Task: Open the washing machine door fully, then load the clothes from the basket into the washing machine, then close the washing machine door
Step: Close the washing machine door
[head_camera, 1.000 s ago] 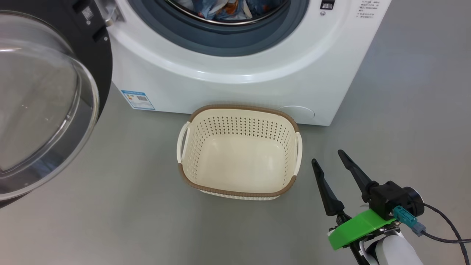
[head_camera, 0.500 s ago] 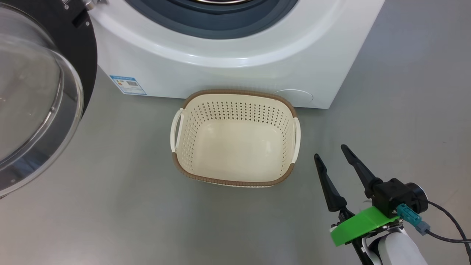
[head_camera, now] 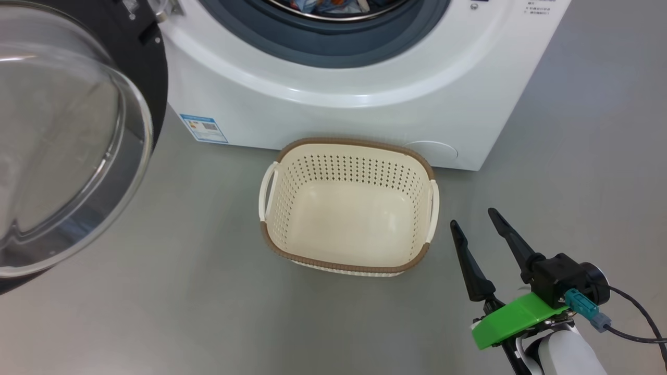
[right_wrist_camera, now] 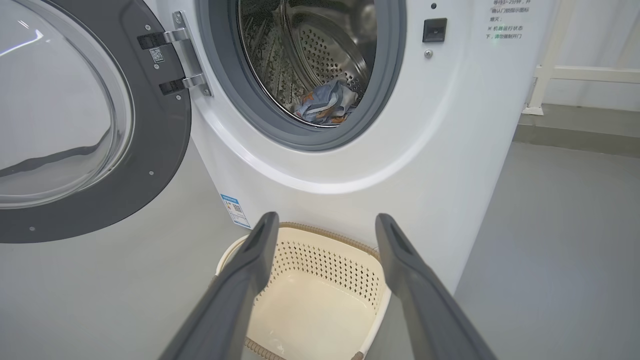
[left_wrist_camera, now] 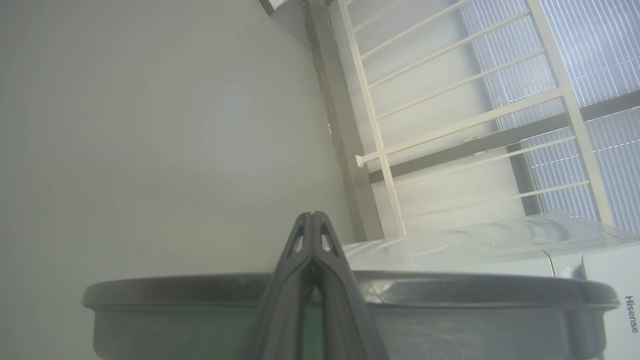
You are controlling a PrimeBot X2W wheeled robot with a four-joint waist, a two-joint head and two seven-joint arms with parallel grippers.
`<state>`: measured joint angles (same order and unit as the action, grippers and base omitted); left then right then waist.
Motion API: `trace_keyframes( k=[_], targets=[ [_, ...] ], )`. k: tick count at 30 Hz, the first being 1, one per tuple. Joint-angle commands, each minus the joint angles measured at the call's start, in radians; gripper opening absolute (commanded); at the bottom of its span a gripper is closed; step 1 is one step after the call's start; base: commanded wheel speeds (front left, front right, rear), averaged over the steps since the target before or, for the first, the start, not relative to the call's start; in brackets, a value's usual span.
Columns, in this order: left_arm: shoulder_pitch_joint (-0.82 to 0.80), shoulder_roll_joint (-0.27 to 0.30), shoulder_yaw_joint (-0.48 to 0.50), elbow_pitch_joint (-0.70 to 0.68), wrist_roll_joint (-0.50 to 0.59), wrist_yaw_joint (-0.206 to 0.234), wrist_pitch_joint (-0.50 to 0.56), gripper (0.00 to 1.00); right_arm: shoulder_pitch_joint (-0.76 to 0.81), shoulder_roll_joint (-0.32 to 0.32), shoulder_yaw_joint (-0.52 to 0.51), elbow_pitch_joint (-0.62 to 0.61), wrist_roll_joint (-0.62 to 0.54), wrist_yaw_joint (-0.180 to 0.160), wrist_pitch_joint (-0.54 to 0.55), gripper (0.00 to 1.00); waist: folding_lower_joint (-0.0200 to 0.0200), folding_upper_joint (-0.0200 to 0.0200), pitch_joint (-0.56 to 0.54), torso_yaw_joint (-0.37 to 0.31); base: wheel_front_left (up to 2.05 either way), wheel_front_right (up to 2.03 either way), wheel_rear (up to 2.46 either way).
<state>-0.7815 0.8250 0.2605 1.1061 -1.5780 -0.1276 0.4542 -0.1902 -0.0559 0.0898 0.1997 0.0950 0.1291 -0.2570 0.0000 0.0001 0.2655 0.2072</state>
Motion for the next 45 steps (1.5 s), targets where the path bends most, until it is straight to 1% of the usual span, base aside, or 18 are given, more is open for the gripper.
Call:
trace_keyframes(
  k=[1,15,22,29,34,42,45],
  targets=[
    [0.023,0.033,-0.005,-0.044,0.002,-0.003,0.057,0.0,-0.015,0.006,0.028,-0.014,-0.004,0.002,-0.004,1.0,0.0,-0.0001,-0.017,0.011,0.0,0.0,0.0],
    [0.142,0.001,-0.046,-0.212,-0.038,-0.003,0.366,0.0,-0.002,0.006,0.026,0.021,0.021,0.002,-0.005,1.0,0.0,-0.0001,-0.101,0.03,0.0,0.0,0.0],
    [0.19,0.004,-0.051,-0.26,-0.05,-0.003,0.465,0.0,0.013,0.006,0.022,0.026,0.04,0.002,-0.005,1.0,0.0,-0.0001,-0.139,0.029,0.0,0.0,0.0],
    [0.252,-0.017,-0.062,-0.388,-0.078,-0.003,0.602,0.0,0.028,0.006,0.017,0.026,0.063,0.002,-0.005,1.0,0.0,-0.0001,-0.172,0.032,0.0,0.0,0.0],
    [0.289,-0.031,-0.058,-0.466,-0.088,-0.003,0.643,0.0,0.035,0.006,0.017,0.026,0.075,0.002,-0.005,1.0,0.0,-0.0001,-0.188,0.033,0.0,0.0,0.0],
    [0.351,-0.081,-0.07,-0.599,-0.108,-0.003,0.701,0.0,0.046,0.006,0.018,0.029,0.101,0.002,-0.005,1.0,0.0,-0.0001,-0.218,0.021,0.0,0.0,0.0],
    [0.374,-0.107,-0.07,-0.664,-0.128,0.002,0.715,0.0,0.052,0.006,0.017,0.027,0.11,0.002,-0.005,1.0,0.0,-0.0001,-0.231,0.005,0.0,0.0,0.0]
  ],
)
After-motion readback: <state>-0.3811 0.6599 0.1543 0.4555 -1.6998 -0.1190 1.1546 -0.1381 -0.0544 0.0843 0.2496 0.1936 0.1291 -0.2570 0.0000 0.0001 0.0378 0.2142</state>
